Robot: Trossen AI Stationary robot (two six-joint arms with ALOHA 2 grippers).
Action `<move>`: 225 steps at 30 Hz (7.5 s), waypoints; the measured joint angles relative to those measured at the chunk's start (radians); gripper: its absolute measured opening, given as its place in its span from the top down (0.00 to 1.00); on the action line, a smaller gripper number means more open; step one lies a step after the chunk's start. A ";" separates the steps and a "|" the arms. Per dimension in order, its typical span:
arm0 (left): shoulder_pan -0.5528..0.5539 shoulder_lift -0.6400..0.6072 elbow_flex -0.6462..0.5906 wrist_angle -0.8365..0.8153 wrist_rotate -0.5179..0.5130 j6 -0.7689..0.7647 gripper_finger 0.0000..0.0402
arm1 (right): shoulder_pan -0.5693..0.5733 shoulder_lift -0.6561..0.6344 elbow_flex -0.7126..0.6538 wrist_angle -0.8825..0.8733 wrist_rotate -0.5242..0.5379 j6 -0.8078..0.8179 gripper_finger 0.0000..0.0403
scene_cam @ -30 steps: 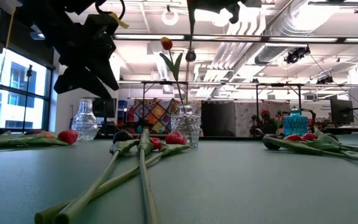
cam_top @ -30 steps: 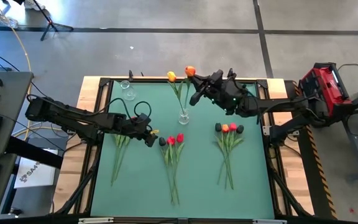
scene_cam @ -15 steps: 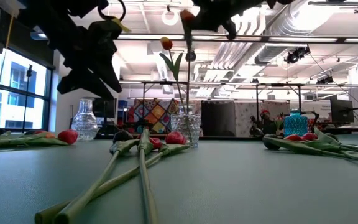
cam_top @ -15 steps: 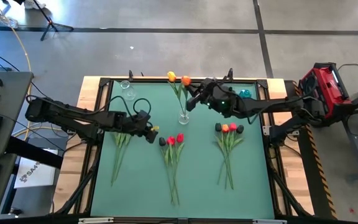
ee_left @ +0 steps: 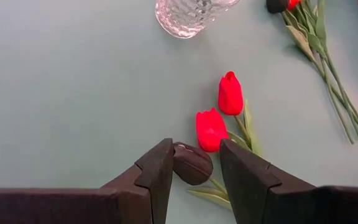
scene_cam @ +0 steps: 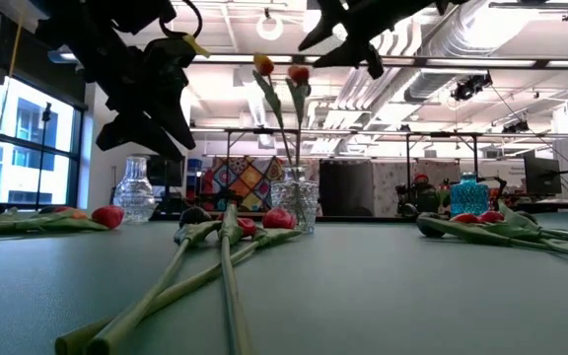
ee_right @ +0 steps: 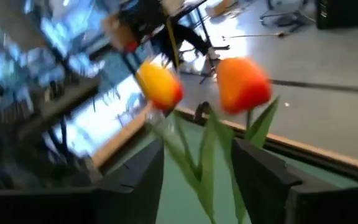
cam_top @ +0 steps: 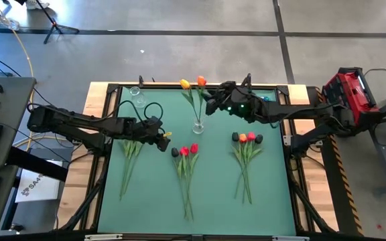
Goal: Sort flowers into vase by color
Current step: Put the orange tulip into the right transparent vase
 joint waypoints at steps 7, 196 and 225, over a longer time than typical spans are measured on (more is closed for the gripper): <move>0.000 0.000 0.000 -0.001 0.005 0.008 0.70 | 0.000 -0.085 0.000 -0.276 0.075 0.121 0.55; -0.001 -0.279 0.000 -0.467 -0.103 -0.150 0.81 | -0.082 -0.029 0.002 0.023 -0.175 -0.235 0.39; -0.103 -0.278 -0.038 -0.587 -0.125 -0.440 0.81 | -0.164 -0.027 0.303 -0.684 -0.378 0.043 0.23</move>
